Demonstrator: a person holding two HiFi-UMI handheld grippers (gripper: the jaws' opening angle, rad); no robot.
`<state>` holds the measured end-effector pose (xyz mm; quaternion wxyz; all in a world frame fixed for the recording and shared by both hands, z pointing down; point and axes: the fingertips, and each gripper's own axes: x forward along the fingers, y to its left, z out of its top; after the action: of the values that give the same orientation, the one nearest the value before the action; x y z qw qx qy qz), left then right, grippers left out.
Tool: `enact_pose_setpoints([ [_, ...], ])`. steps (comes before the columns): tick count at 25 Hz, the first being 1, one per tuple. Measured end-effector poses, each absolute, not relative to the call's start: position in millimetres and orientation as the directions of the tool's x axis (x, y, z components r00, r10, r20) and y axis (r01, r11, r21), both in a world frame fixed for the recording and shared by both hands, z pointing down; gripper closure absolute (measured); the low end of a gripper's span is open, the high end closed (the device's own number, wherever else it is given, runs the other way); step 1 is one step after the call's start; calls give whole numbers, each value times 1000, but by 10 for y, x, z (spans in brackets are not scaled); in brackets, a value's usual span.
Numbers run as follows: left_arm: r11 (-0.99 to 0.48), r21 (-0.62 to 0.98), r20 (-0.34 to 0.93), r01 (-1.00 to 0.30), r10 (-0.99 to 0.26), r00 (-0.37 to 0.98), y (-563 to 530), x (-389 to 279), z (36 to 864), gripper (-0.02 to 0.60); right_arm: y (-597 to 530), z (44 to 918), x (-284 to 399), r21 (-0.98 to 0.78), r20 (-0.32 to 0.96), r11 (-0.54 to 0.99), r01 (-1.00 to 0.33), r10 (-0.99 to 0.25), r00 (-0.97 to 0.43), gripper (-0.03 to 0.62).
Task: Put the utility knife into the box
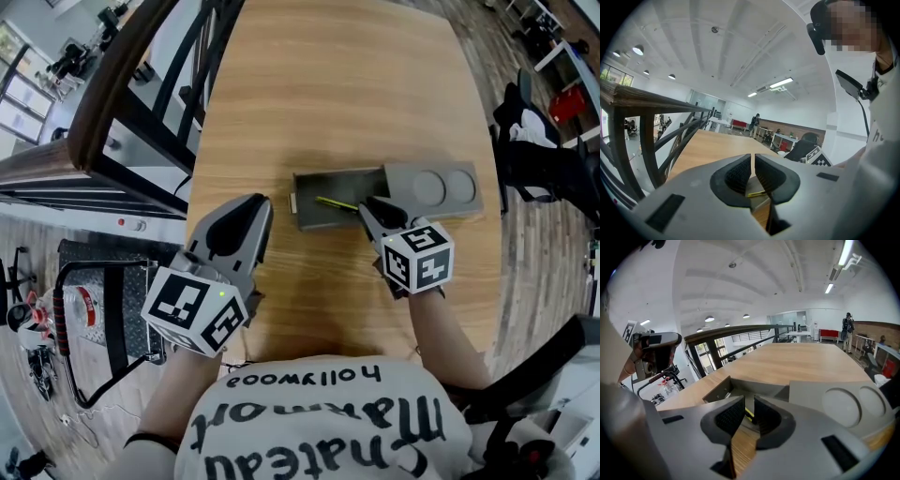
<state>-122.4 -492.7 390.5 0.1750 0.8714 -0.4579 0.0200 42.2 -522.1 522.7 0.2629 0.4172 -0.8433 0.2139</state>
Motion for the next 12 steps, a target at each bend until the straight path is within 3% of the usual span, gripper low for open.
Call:
enact_pose_setpoints([
  [5,-516,289,196,-806,-793,577,-4914,-1223,3906,552,-5214,5194,413,-160,610,556,-816,-594,-524,539],
  [12,-524,288,180,-802,-792,583,-4847,-1141,3868,552,-5059,4403,458,-138,439,615,-776,-665,-604,540],
])
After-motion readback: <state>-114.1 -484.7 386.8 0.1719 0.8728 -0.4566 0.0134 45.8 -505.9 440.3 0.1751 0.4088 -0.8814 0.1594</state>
